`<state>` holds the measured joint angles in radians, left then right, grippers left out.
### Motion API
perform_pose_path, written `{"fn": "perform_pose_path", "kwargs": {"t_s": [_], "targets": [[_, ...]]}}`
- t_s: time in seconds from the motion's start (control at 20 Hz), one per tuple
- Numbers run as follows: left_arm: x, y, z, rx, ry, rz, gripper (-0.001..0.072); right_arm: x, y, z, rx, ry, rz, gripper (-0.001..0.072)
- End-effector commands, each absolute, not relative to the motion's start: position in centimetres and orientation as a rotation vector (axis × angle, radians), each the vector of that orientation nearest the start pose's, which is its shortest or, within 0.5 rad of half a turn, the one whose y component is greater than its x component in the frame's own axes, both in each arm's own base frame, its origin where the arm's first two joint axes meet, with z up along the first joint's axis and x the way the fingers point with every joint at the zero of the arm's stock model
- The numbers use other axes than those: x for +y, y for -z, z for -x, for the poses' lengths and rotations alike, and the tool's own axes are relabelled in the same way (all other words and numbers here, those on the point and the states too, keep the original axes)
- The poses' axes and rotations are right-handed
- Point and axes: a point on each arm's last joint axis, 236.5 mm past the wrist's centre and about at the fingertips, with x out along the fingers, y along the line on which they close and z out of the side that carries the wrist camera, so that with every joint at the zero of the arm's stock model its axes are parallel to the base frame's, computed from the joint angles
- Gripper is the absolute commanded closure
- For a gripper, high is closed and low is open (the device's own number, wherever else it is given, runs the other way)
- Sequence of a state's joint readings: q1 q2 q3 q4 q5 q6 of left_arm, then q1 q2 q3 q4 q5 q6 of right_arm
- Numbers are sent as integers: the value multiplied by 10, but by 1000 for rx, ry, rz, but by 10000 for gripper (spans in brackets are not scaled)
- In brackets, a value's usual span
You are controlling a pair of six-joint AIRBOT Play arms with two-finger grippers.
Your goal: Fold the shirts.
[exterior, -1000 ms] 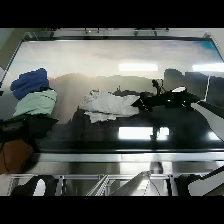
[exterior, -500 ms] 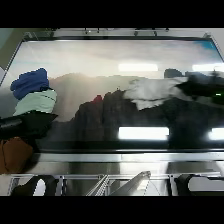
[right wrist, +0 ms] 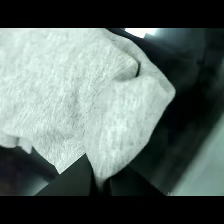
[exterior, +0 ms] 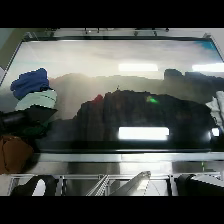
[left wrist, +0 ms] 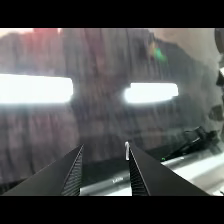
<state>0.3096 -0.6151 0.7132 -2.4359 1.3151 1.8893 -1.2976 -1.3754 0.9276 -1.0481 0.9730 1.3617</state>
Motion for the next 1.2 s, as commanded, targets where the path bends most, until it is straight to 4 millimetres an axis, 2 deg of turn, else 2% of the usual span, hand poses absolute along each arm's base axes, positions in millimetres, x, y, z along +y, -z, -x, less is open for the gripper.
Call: {"fn": "perform_pose_path", "kwargs": {"t_s": [0.0,0.05,0.1,0.15,0.2,0.3,0.35,0.45,0.5,0.55,0.6,0.7,0.75,0.8,0.9,1.0,1.15], "targets": [[-113,-96,-258,1019,531,583,445,-326,87,-148,895,859,-1155,700],[-120,-91,-257,1047,553,580,565,-325,86,-150,888,854,-1166,689],[-126,-87,-258,1068,571,577,628,-320,83,-155,882,830,-1195,454],[-131,-83,-258,1084,583,575,626,-310,79,-161,890,787,-1234,26],[-135,-79,-260,1101,592,574,626,-295,72,-165,912,738,-1282,13],[-140,-80,-265,1121,619,558,626,-259,55,-165,981,666,-1405,14],[-143,-84,-269,1118,638,540,626,-240,43,-165,1020,618,-1447,75],[-150,-95,-274,1103,678,497,626,-210,18,-166,1068,535,-1435,504],[-154,-101,-276,1096,696,478,627,-201,6,-174,1063,515,-1392,513],[-158,-105,-277,1089,712,454,628,-189,-7,-196,1015,466,-1362,641],[-164,-109,-276,1086,735,436,629,-171,-22,-224,957,372,-1303,699],[-177,-113,-266,1075,773,406,657,-115,-54,-271,903,152,-1125,700],[-184,-113,-260,1069,791,392,702,-82,-73,-287,878,43,-1015,700],[-188,-113,-255,1062,802,381,702,-52,-93,-295,849,-45,-906,701],[-194,-116,-240,1030,822,361,703,1,-133,-291,768,-177,-685,702],[-195,-116,-231,962,811,351,703,36,-162,-269,681,-251,-525,702],[-190,-103,-214,954,769,389,687,62,-165,-265,589,-292,-455,701]]}}
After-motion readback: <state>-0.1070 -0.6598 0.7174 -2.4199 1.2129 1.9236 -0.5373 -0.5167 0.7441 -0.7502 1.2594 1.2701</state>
